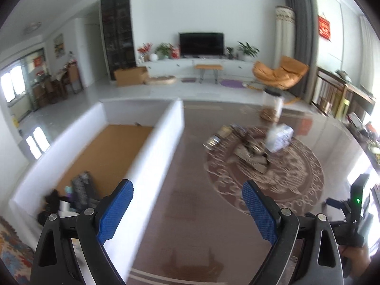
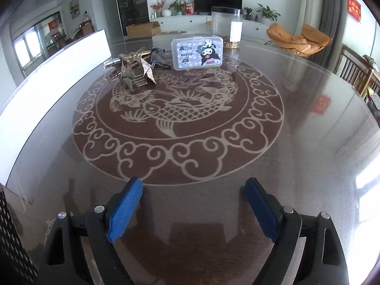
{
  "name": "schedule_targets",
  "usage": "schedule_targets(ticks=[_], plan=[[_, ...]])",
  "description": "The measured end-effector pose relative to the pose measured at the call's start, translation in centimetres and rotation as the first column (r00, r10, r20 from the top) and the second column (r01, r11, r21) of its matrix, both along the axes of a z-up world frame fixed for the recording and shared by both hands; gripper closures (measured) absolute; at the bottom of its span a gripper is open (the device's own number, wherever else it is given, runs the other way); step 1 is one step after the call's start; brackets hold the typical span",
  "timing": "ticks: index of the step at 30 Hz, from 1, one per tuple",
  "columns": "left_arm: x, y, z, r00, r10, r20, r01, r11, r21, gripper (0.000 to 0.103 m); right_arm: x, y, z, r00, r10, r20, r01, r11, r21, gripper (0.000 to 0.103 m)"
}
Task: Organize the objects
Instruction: 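Withdraw both tools from the box back over the table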
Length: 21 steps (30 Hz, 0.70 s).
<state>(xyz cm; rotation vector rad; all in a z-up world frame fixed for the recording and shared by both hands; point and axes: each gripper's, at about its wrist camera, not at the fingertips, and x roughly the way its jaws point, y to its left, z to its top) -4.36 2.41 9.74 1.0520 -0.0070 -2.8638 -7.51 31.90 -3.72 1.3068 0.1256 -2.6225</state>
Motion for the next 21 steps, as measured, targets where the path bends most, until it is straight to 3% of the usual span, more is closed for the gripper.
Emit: schedule_targets(ticks=[5,11,13,14,21], plan=[[-3.1,3.9,-6.8,0.977,-0.092,0.190,0.077,0.993,0.088,0.007,-0.2,-0.4,0.0,1.000,-0.029,0.007,0.029,1.000,0.001,0.004],[-5.2,5.8,-13.6,0.948,-0.062,0.313,0.031,0.994,0.104,0.007,-0.3,-1.1,-0.5,0.999,-0.031,0.018,0.031,0.999,0.034,0.000],[-5.0,6.3,-13.7,0.957,-0.041,0.287,0.027,0.998,0.052,0.005,-0.2,-1.1,-0.5,0.999,-0.032,0.018,0.031,0.999,0.034,0.000],[-5.2,6.5,-13.8,0.957,-0.043,0.285,0.031,0.998,0.047,0.000,-0.2,-1.1,-0.5,0.999,-0.032,0.018,0.031,0.999,0.034,0.000],[-8.4,7.1,-13.6,0.966,-0.003,0.257,-0.010,0.999,0.048,0.000,-0.3,-1.1,-0.5,0.999,-0.032,0.018,0.031,0.999,0.034,0.000]])
